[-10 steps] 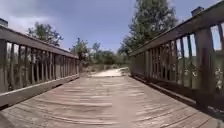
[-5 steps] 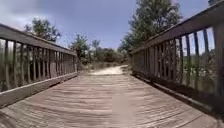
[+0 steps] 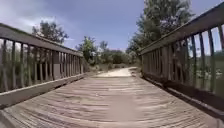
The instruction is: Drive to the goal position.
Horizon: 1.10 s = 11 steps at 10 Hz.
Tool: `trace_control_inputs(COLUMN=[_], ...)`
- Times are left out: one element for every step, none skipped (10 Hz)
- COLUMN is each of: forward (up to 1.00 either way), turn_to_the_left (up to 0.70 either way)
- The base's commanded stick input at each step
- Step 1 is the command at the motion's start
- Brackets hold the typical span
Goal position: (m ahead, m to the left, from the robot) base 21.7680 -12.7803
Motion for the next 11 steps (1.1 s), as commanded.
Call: trace_control_inputs(forward=[0.50,0.50,0.50,0.50,0.50,0.50,0.50,0.50,0.50,0.50,0.50], turn_to_the_left=[0.00,0.00,0.00,0.00,0.00,0.00,0.00,0.00,0.00,0.00,0.00])
